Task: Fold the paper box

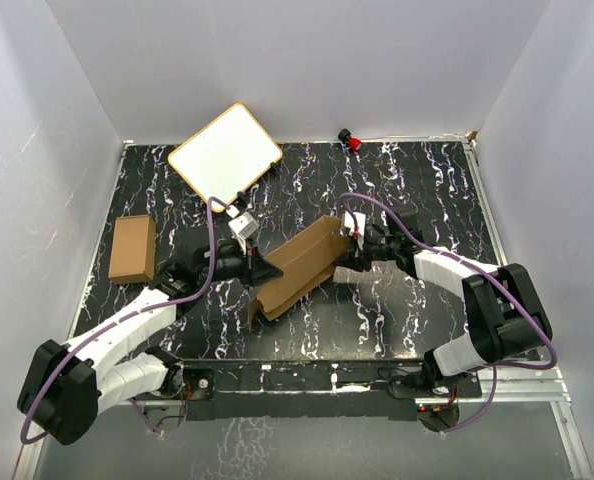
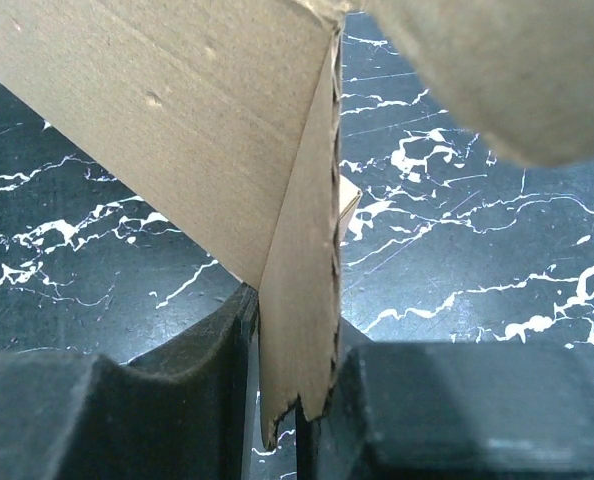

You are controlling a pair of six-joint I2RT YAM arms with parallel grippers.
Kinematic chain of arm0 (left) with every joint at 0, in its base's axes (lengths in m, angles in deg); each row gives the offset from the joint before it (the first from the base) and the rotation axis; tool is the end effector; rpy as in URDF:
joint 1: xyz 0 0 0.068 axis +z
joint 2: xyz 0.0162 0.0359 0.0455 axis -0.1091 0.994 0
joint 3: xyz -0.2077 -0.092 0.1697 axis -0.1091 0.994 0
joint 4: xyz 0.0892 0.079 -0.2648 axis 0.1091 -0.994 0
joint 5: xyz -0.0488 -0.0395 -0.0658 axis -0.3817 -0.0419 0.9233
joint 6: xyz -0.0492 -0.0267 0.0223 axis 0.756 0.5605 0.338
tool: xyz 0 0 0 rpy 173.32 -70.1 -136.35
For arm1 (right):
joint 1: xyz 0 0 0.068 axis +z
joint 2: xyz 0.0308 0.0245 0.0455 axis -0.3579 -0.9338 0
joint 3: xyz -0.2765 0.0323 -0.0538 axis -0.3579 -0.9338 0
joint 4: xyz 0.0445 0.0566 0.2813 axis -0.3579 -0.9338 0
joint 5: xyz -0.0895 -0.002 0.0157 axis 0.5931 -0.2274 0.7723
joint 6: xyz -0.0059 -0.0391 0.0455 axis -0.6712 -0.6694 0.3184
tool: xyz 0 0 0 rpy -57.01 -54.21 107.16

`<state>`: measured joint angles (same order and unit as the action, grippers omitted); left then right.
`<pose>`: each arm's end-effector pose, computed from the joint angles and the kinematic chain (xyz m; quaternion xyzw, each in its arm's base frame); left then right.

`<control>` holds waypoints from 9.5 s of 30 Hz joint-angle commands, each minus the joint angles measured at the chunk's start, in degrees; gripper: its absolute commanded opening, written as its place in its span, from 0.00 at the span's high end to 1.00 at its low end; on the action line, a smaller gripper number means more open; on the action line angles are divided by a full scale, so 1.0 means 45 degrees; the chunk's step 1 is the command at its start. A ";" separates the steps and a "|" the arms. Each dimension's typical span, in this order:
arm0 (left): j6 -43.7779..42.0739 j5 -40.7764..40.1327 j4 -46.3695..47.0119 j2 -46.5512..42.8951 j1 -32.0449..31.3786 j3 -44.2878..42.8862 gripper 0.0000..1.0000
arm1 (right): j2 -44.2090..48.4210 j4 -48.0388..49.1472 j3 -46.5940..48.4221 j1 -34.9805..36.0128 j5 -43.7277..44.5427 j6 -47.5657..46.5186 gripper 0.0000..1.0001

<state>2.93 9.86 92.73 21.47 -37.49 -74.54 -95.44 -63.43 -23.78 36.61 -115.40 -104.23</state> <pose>0.2060 -0.1572 0.2473 0.2988 0.6999 -0.4735 0.4435 0.2797 0.1165 0.1647 -0.5315 0.6383 0.3490 0.4339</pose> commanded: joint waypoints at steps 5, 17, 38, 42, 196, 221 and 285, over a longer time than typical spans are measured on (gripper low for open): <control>0.1830 -0.0109 0.1456 -0.0163 0.0102 -0.0041 1.00 | 0.0218 -0.1211 0.1585 0.0096 -0.0537 0.0593 0.89; 0.4824 -0.2377 0.1877 0.0041 0.0092 -0.0342 0.88 | -0.2051 -0.8880 0.6281 0.0098 0.1825 -0.0417 0.90; 0.6104 -0.3283 0.0554 0.0683 0.0091 -0.0847 0.32 | -0.4357 -1.2530 0.9590 0.1030 0.5085 -0.0339 0.89; 0.6214 -0.3624 -0.0283 0.0756 0.0097 -0.1153 0.32 | -0.4401 -1.2678 0.9944 0.1348 0.5580 -0.0313 0.89; 0.0169 -0.0272 -0.2452 0.5136 0.1027 -0.4941 1.00 | 0.1179 -0.5567 0.3408 -0.2001 0.0278 0.1490 0.44; -0.2561 0.0098 -0.5199 0.8720 0.1509 -1.0006 0.52 | 0.2335 -0.8470 0.1905 -0.2680 -0.2483 -0.6468 0.56; 0.8557 -0.3449 -0.1724 -0.4882 0.1997 0.3163 0.22 | -0.7821 -1.2746 1.1882 -0.2094 -0.5233 -0.0731 0.88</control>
<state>42.54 -6.84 82.78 -0.32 -28.72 -59.86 -136.38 -120.61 31.89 28.76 -132.67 -101.48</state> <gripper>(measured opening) 0.782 0.157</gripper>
